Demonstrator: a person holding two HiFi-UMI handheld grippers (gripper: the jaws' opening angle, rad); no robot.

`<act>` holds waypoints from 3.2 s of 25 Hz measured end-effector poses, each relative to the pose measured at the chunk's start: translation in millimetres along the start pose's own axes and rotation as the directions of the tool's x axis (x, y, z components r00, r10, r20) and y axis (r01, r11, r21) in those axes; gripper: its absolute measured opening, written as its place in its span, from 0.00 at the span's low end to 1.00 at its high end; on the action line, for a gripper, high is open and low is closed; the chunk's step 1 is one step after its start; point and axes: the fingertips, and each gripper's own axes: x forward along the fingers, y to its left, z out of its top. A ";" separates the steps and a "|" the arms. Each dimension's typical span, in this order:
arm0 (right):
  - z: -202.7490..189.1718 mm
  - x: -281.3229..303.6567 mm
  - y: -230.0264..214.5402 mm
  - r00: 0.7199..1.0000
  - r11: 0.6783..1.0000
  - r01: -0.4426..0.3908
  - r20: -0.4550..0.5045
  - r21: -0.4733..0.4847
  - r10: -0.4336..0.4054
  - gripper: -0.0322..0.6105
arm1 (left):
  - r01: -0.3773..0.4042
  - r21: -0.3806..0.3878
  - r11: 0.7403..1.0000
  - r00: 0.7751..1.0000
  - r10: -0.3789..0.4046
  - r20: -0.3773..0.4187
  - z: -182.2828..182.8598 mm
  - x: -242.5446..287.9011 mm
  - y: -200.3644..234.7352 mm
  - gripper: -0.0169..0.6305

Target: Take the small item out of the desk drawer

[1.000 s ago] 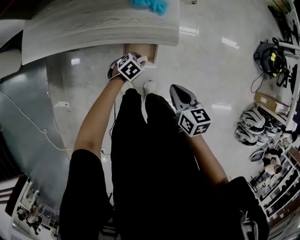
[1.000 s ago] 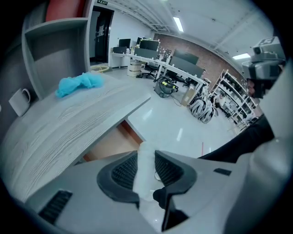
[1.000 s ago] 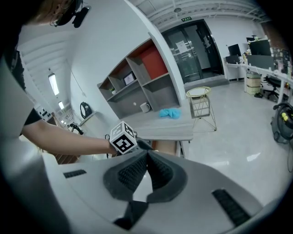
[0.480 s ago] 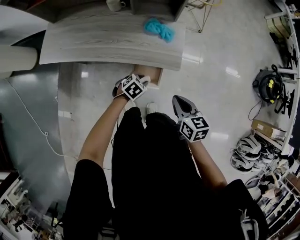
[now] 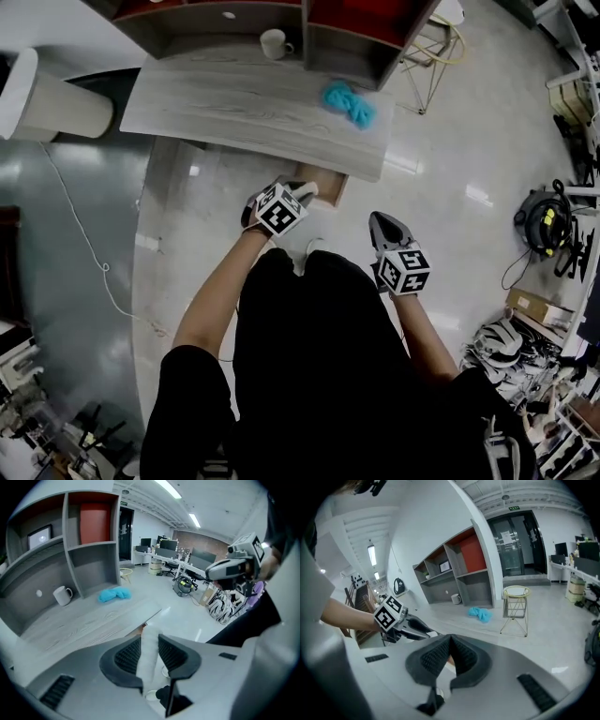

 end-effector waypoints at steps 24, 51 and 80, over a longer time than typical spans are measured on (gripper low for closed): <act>93.0 43.4 136.7 0.993 0.991 -0.079 0.081 -0.112 0.088 0.05 | -0.150 -0.252 0.956 0.905 0.236 0.355 -29.7 -234.6 43.6 0.20; 206.9 90.4 317.6 0.925 0.908 -0.248 0.198 -0.337 0.326 0.05 | -0.415 -0.681 0.604 0.443 0.787 0.429 -143.2 -488.0 95.3 0.19; 202.3 114.1 365.2 0.930 0.887 -0.149 0.243 -0.437 0.276 0.05 | -0.378 -0.738 0.559 0.371 0.822 0.433 -187.1 -503.1 131.4 0.19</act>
